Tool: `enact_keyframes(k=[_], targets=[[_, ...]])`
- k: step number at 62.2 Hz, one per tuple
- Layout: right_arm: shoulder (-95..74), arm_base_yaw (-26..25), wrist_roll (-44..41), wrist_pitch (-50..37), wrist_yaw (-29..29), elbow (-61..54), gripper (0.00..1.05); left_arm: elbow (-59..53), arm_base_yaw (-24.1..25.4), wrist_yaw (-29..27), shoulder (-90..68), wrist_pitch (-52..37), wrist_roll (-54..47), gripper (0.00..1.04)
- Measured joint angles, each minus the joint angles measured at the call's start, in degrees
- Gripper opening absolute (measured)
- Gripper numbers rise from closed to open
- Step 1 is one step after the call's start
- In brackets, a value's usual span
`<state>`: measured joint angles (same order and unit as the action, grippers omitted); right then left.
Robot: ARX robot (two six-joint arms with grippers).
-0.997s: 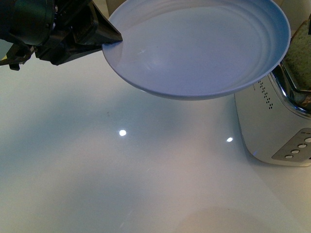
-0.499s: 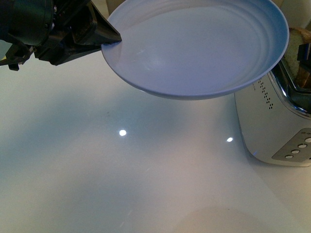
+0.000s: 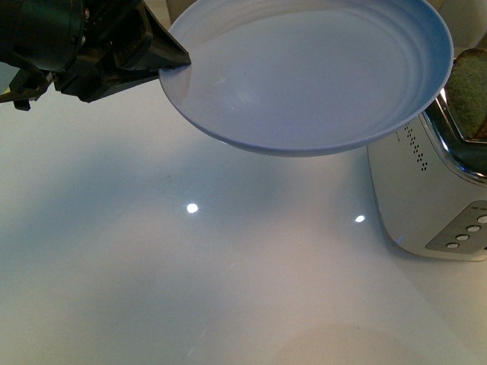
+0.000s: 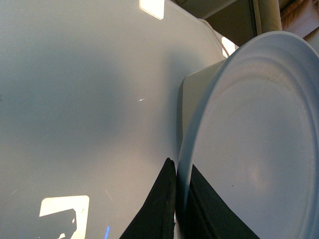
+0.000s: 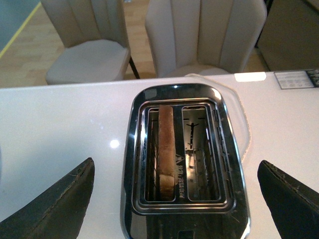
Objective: Left arm holds plate, right arm toasts bread
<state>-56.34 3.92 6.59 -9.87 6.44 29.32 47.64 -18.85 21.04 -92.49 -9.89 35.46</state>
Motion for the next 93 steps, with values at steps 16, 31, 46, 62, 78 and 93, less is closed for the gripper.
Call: enact_keyframes(k=[16,31,46,62,78,93], targets=[[9.75,-0.31,-0.15,2.91,0.22,-2.01,0.96,-0.02,0.0,0.0,0.15,-0.28,0.0,0.03],[31.41,-3.74,-6.29,-11.26,-6.29,-25.86,0.02,-0.66,0.15,-0.04,0.81,-0.26,-0.04,0.03],[36.35,-3.74,-6.29,-7.76,-6.29,-27.3,0.02,-0.68,0.15,-0.02,0.81,-0.26,-0.04,0.03],[40.5,-3.74,-6.29,-6.05,-6.4,-28.11,0.02,-0.68,0.15,0.02,0.83,-0.26,-0.15,0.03],[44.63,-3.74,-6.29,-1.88,-6.4,-28.11,0.02,-0.68,0.15,0.17,0.85,-0.28,-0.17,0.03],[54.1,-3.74,-6.29,9.09,-6.36,-28.09,0.02,-0.76,0.13,0.39,0.85,-0.5,-0.2,0.03]])
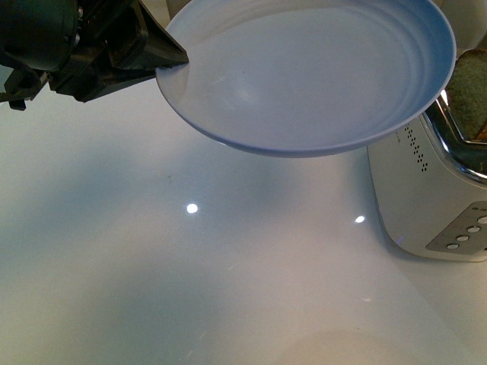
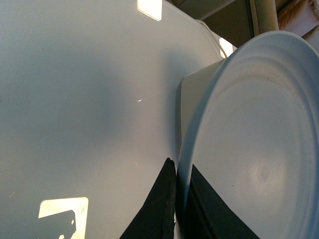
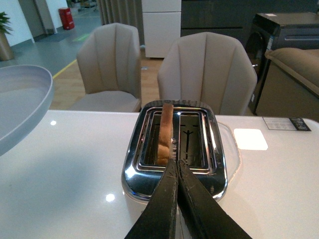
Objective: Left arm holds plate, right arm toasts bread
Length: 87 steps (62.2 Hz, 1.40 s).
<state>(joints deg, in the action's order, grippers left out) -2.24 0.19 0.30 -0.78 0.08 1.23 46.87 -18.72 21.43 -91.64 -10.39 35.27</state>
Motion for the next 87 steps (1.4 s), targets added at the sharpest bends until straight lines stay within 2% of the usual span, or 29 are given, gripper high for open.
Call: enact_keyframes(k=[19,23,32,52,69,87], targets=[[1.81,0.0,-0.09,0.68,-0.04,0.0,0.02,-0.17,-0.09,0.02,0.02,-0.17,0.0,0.03],[1.84,0.0,-0.11,0.68,-0.04,0.0,0.18,-0.2,-0.11,0.04,0.02,-0.22,0.0,0.03],[1.86,0.0,-0.09,0.68,-0.04,0.0,0.44,-0.2,-0.11,0.07,0.02,-0.42,0.0,0.03],[1.86,0.0,-0.09,0.68,-0.04,0.0,0.96,-0.26,-0.13,0.68,0.02,-0.5,0.0,0.03],[1.88,0.0,-0.11,0.7,-0.04,0.0,0.96,-0.9,1.53,2.25,0.02,-0.81,-0.98,0.03],[1.88,0.0,-0.09,0.7,-0.04,0.0,0.96,-4.61,13.2,7.82,-2.16,-2.58,-9.07,0.03]])
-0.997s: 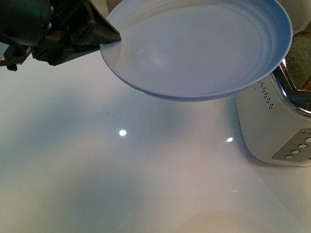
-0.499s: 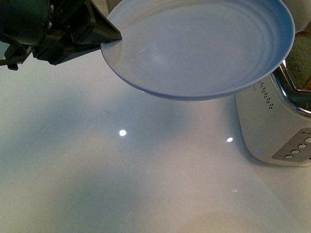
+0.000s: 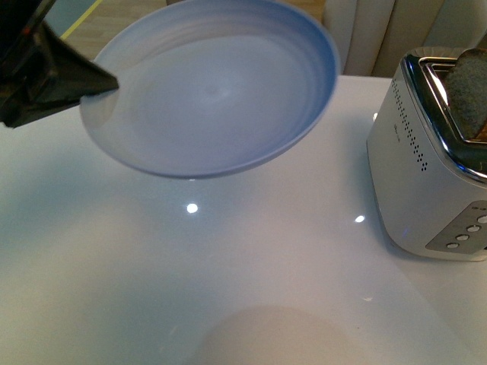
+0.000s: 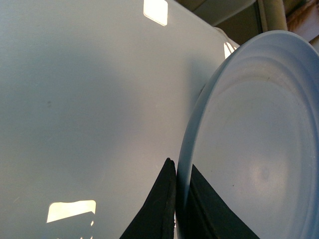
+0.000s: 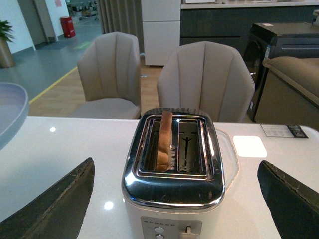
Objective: Left arm holds plate, right arm toasts bread
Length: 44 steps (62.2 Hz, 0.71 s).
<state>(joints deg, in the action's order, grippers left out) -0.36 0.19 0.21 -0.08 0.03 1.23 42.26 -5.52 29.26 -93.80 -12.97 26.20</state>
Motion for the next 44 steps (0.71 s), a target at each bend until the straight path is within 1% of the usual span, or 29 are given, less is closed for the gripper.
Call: enact_keyframes(k=[5,9,11,19,25,33,44], targets=[[0.0,0.0,0.0,0.0,0.0,0.0,0.96,-1.09,4.09,1.68,-1.9,-0.52,-2.89,0.03],[0.0,0.0,0.0,0.0,0.0,0.0,0.96,-2.08,9.64,3.72,-4.98,-1.66,-7.04,0.03],[0.0,0.0,-0.02,0.0,0.0,0.0,0.96,-2.27,11.54,4.26,-6.23,-2.05,-8.46,0.03],[0.0,0.0,-0.02,0.0,0.0,0.0,0.96,-2.56,18.8,5.77,-12.0,-3.08,-14.03,0.03],[0.0,0.0,0.0,0.0,0.0,0.0,0.96,-2.49,23.61,5.9,-16.81,-3.48,-18.95,0.03],[0.0,0.0,0.0,-0.02,0.0,0.0,0.96,-1.11,28.28,6.6,-23.56,-3.67,-24.17,0.03],[0.0,0.0,0.0,-0.02,0.0,0.0,0.96,2.51,31.06,7.91,-30.47,-5.53,-28.02,0.03]])
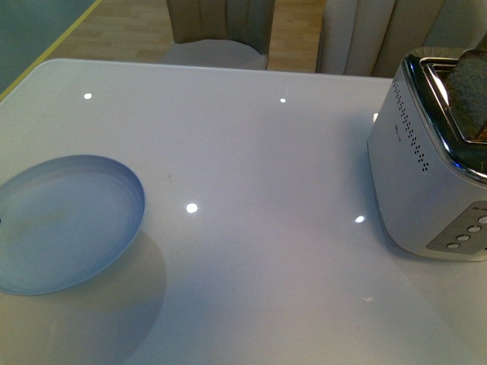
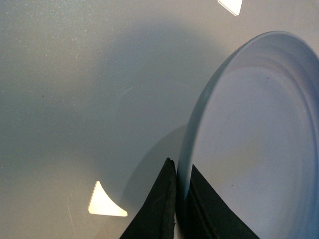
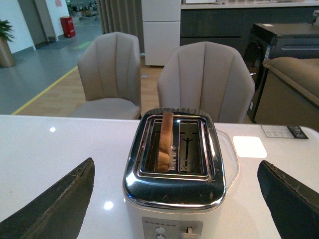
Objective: Left arm holds plate, right arm toasts bread
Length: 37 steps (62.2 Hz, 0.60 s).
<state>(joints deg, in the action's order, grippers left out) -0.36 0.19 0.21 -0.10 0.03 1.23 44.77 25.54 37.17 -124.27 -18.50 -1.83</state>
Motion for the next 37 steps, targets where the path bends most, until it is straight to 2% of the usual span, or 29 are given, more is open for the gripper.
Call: enact_keyframes(k=[37], targets=[[0.02,0.0,0.0,0.02,0.0,0.0,0.96,12.26,0.68,0.24,-14.32,-4.13,-3.1,0.03]])
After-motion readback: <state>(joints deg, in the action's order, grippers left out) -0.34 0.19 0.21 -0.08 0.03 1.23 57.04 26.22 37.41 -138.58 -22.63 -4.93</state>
